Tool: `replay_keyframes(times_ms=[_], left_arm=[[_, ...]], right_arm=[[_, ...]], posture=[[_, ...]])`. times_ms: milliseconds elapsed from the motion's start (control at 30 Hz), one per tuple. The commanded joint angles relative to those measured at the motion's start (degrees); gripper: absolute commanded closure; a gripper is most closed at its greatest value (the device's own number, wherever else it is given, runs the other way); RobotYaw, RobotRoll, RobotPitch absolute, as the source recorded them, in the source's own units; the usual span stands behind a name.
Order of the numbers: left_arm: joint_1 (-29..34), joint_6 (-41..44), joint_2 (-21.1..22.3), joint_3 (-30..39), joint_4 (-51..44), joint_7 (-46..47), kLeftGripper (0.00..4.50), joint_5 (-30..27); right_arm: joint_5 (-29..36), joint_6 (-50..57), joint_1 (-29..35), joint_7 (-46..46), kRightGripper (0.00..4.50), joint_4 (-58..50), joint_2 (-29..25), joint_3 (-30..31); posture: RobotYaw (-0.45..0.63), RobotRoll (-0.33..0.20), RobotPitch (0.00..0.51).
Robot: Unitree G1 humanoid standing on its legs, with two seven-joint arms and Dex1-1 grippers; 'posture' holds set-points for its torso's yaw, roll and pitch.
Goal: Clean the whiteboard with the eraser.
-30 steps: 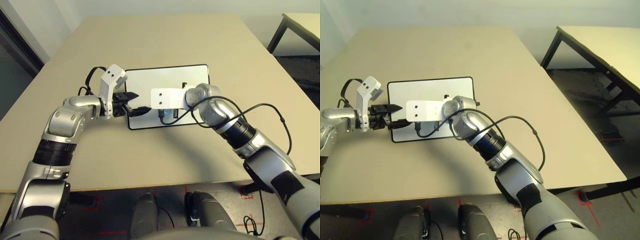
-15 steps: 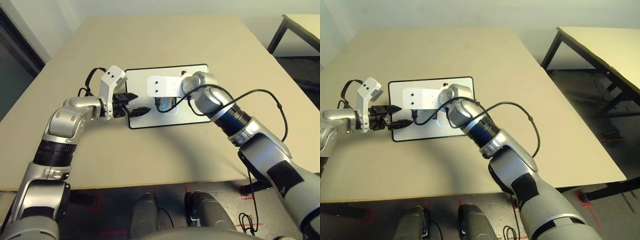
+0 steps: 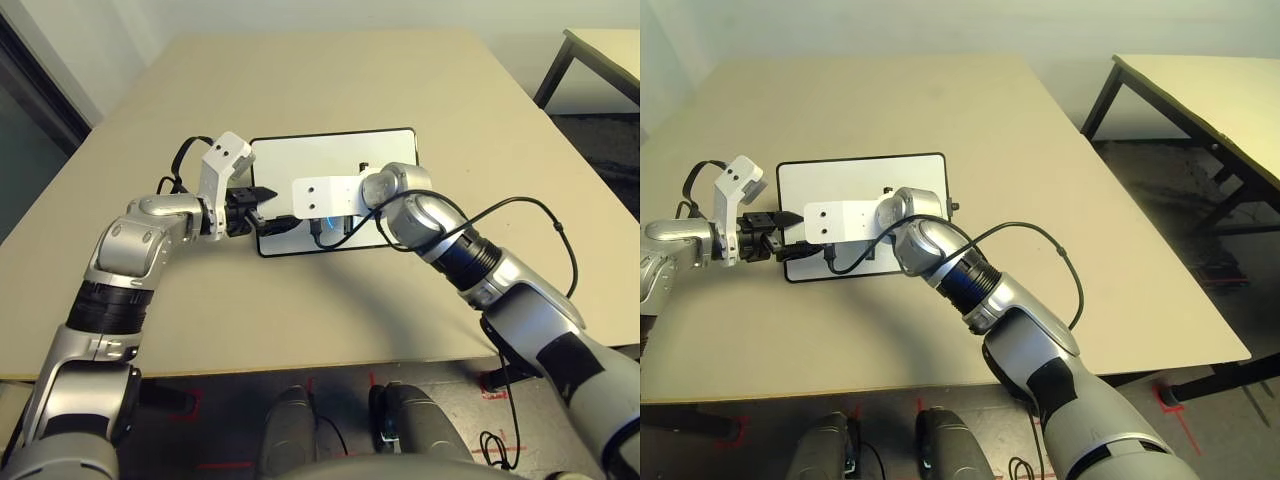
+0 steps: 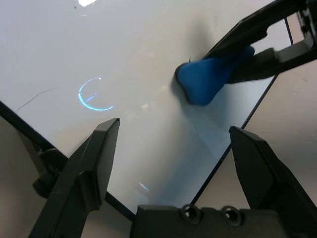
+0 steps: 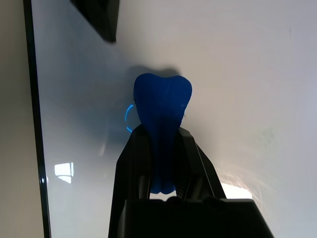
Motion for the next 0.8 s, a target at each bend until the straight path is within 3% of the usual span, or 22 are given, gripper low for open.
replay_keyframes(times_ms=[33, 267, 533, 633, 800], left_arm=[[0.40, 0.39, 0.07, -0.06, -0.36, 0.08, 0.00, 0.25], [0.54, 0.56, 0.06, 0.12, -0.49, 0.29, 0.00, 0.16], [0.31, 0.46, -0.05, -0.12, -0.22, 0.18, 0.00, 0.16], [0.21, 0.43, -0.21, -0.23, -0.18, 0.20, 0.00, 0.17], [0.18, 0.52, -0.16, -0.14, -0.16, 0.15, 0.00, 0.18]], right_arm=[[-0.10, -0.22, -0.13, -0.40, 3.93, 1.12, 0.33, -0.40], [-0.90, -0.25, 3.08, 1.41, 3.93, -1.32, -2.61, 0.96], [0.12, -3.79, -4.45, -4.16, 3.93, 10.51, -0.02, -3.26], [-0.43, -1.50, -2.86, -2.16, 3.93, 6.87, -0.16, -2.11], [-2.08, 3.00, 5.04, 3.79, 3.93, -6.26, -4.26, 1.53]], posture=[[0.03, 0.000, 0.092], [0.03, 0.000, 0.094], [0.02, 0.000, 0.097], [0.02, 0.000, 0.097], [0.02, 0.000, 0.100]])
